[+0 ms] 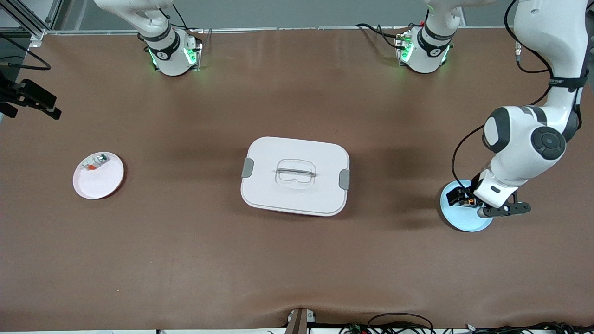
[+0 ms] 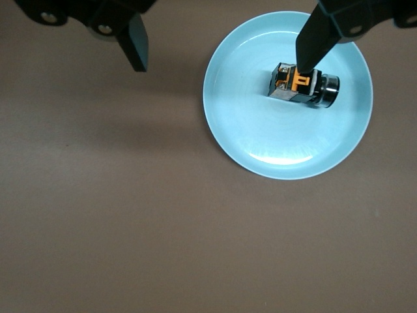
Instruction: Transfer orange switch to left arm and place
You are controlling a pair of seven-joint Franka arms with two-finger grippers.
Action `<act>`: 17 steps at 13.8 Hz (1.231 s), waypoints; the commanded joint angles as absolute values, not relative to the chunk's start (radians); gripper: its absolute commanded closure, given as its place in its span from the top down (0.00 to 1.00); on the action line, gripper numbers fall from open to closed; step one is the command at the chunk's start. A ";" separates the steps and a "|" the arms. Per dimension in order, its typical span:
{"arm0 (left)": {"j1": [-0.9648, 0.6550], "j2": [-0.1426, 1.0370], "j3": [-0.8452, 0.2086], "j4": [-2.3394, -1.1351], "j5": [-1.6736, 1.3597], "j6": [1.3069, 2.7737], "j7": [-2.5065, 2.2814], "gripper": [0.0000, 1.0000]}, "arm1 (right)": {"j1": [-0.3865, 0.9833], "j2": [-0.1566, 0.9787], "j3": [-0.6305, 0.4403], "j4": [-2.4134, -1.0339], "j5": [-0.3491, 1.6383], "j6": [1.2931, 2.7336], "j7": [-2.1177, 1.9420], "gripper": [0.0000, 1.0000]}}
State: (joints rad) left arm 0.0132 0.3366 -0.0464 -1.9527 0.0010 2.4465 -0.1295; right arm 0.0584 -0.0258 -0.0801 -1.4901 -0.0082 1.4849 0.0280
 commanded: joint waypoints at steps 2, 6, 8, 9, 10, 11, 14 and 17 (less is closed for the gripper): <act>0.009 0.215 -0.043 -2.013 -0.017 2.439 -0.101 1.00 | 0.069 -0.048 -0.081 -1.509 -0.031 1.474 0.037 1.00; 0.012 0.135 -0.043 -1.968 -0.008 2.231 -0.106 1.00 | 0.069 -0.048 -0.080 -1.509 -0.031 1.477 0.037 1.00; 0.020 0.115 -0.043 -1.928 0.002 2.156 -0.103 1.00 | 0.069 -0.048 -0.081 -1.508 -0.031 1.477 0.037 1.00; 0.021 0.094 -0.043 -1.928 0.002 2.143 -0.101 1.00 | 0.069 -0.048 -0.080 -1.509 -0.031 1.477 0.037 1.00; 0.025 0.080 -0.043 -1.928 0.002 2.125 -0.100 1.00 | 0.069 -0.046 -0.081 -1.508 -0.031 1.479 0.038 1.00; 0.025 0.060 -0.043 -1.925 0.002 2.100 -0.100 1.00 | 0.069 -0.046 -0.080 -1.509 -0.029 1.476 0.038 1.00; 0.025 -0.007 -0.043 -1.924 0.002 2.025 -0.078 1.00 | 0.069 -0.046 -0.081 -1.509 -0.029 1.473 0.040 1.00; 0.025 -0.095 -0.041 -1.924 0.002 1.945 -0.057 1.00 | 0.069 -0.046 -0.080 -1.511 -0.029 1.465 0.040 1.00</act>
